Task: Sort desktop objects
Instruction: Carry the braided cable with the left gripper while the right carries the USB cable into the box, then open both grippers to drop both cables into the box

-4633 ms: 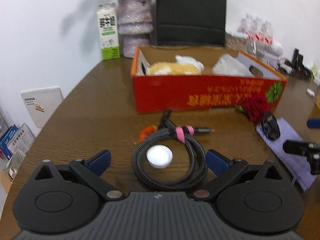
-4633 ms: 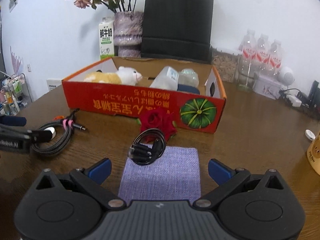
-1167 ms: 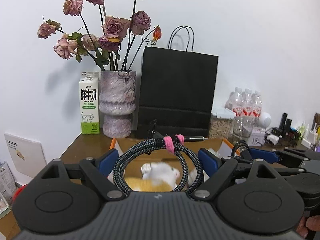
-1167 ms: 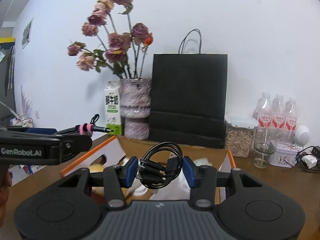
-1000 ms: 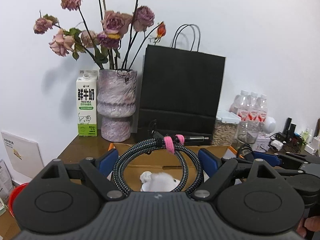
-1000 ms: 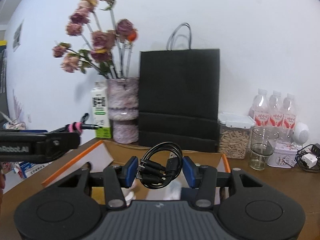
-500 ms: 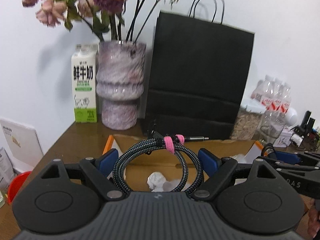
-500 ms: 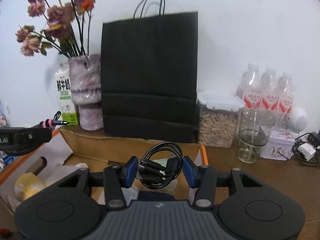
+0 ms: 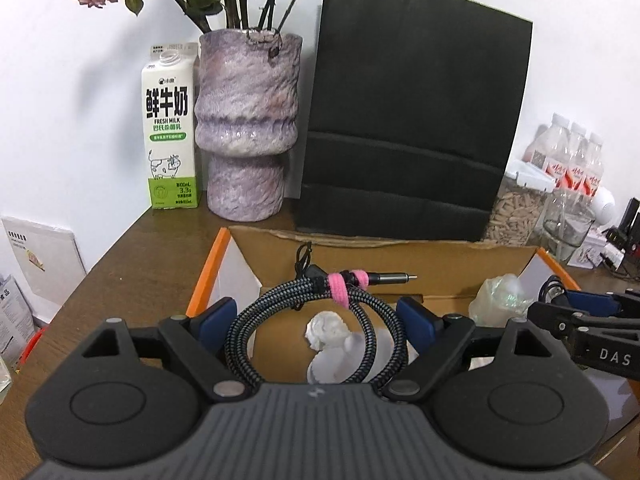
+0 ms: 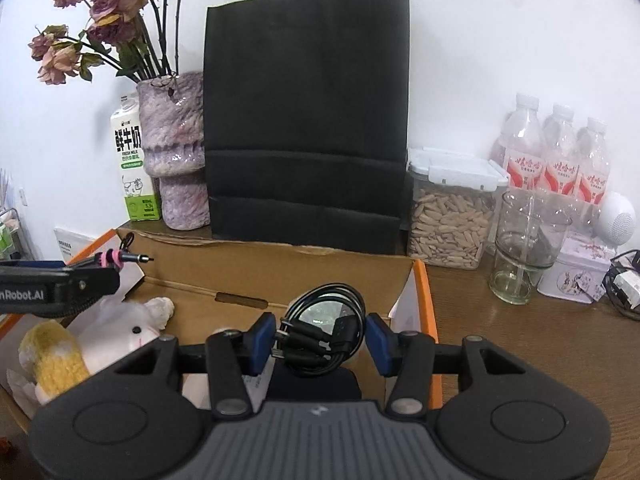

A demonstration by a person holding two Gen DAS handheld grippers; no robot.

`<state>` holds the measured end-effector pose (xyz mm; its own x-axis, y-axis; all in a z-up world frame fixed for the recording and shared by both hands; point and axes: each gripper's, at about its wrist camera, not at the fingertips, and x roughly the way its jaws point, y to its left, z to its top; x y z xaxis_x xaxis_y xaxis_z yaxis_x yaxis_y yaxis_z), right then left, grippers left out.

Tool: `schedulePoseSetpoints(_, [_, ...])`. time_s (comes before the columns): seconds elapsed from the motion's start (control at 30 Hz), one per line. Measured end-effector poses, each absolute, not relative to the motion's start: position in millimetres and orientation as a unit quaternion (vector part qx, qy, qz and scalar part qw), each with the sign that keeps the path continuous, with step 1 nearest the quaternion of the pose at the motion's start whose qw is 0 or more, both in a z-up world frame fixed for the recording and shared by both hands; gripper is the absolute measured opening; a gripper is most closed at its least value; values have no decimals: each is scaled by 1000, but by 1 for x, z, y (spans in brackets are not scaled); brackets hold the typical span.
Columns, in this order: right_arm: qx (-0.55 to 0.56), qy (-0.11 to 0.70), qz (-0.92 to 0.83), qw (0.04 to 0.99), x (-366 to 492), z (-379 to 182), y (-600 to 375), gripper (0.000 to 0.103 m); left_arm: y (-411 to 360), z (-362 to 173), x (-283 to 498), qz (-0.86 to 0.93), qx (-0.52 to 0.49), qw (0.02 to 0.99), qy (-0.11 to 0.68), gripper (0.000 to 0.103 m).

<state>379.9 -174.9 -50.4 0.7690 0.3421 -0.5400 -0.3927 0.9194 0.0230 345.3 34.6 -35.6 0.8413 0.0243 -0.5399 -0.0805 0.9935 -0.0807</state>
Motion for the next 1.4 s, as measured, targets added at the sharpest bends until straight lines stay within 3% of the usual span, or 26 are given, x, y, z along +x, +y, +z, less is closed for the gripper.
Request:
schedulePoseSetpoints(0.07, [-42,280,191,940,380,-50,-176,62,33,-38,347,33,-43,956,287,89])
schedulePoseSetpoints(0.13, [-37,279,191,941,380,-48,-178,82,31,-38,346,38,-34,958,283,100])
schedulePoseSetpoints(0.23, [-27,277,199,940,378,-45,-179,98,30,-35,342,37,-34,961,271,103])
schedulePoseSetpoints(0.3, [-23,277,205,938,377,-44,-179,103,29,-34,340,36,-35,962,268,103])
schedulePoseSetpoints(1.4, [-45,242,217,945,337,-21,-172,103,19,-21,295,42,-23,972,230,103])
